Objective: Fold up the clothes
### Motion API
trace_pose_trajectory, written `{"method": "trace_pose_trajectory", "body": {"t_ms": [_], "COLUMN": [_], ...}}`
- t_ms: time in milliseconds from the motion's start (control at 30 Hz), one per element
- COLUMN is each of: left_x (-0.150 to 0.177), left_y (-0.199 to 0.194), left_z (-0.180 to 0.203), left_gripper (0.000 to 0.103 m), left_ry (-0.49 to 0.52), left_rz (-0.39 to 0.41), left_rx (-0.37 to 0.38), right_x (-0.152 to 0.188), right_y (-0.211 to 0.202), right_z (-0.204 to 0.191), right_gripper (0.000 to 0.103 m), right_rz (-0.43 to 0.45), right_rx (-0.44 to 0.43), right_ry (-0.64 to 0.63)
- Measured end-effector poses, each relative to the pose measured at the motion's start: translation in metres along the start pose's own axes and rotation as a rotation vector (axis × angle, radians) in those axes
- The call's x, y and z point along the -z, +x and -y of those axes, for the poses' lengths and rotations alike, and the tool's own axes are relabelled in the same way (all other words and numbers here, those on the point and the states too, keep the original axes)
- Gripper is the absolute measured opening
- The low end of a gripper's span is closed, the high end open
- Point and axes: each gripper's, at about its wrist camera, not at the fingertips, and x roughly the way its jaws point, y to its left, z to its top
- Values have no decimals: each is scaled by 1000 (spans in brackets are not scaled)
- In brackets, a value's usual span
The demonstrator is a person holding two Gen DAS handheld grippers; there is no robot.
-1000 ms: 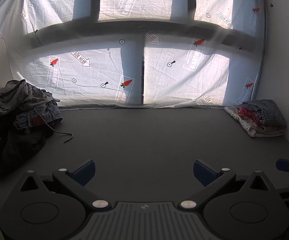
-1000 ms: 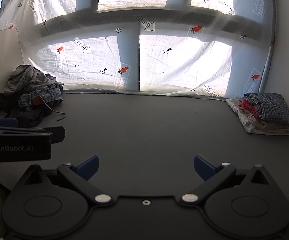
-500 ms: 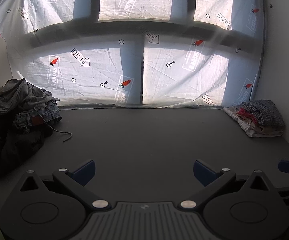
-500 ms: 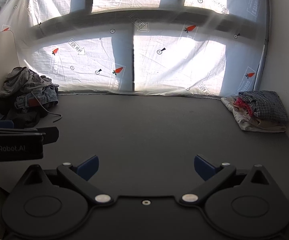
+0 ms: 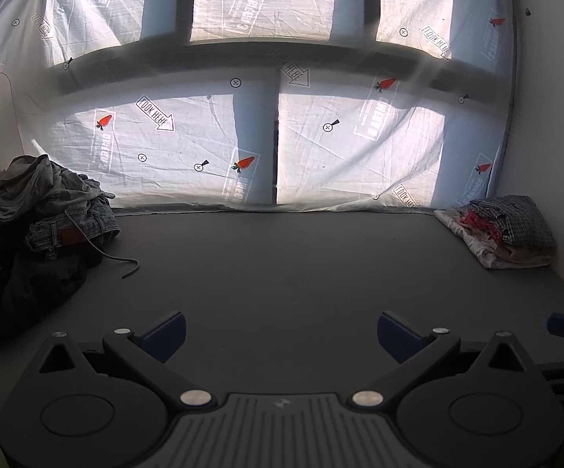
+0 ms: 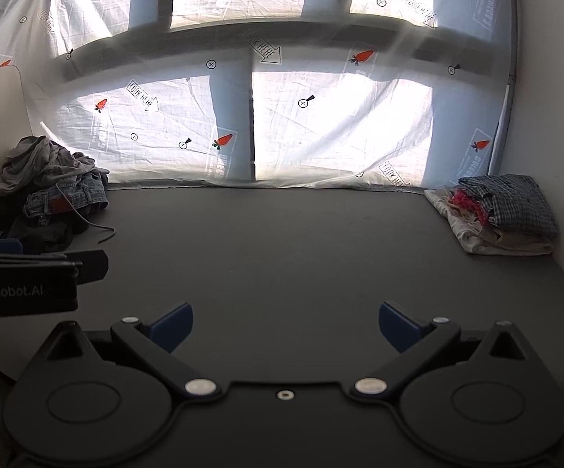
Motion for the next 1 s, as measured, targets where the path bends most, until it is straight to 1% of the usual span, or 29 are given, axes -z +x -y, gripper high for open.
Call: {"method": "trace_pose_trajectory", "body": {"t_ms": [133, 300, 400, 533, 600, 733, 900, 1000], "left_x": [0, 7, 10, 8, 8, 7, -1, -15], "left_y": [-1, -2, 0, 5, 11, 23, 47, 56], "left_z": [0, -5, -7, -6, -3, 2, 6, 1], "left_gripper": [103, 103, 103, 103, 103, 103, 103, 103], "left_ry": [9, 16, -1, -26, -30, -40, -43, -50], "left_rz": [-10, -34, -55, -54, -67, -98, -128, -127], "left_rx": [-4, 2, 6, 7, 7, 10, 12, -34], "right_x": [0, 6, 9, 7, 7, 7, -1, -12], "right_y": [-1, -1, -1, -1, 2, 13, 36, 54], "right_z": [-1, -4, -4, 1, 4, 13, 24, 32], "right_gripper": [103, 103, 103, 103, 103, 103, 103, 103], "right_rz": [-2, -19, -29, -33, -31, -67, -78, -83], "right_rx": [2, 11, 19, 41, 53, 55, 69, 64], "right_ry": [9, 35, 45, 43, 30, 53, 67, 97]}}
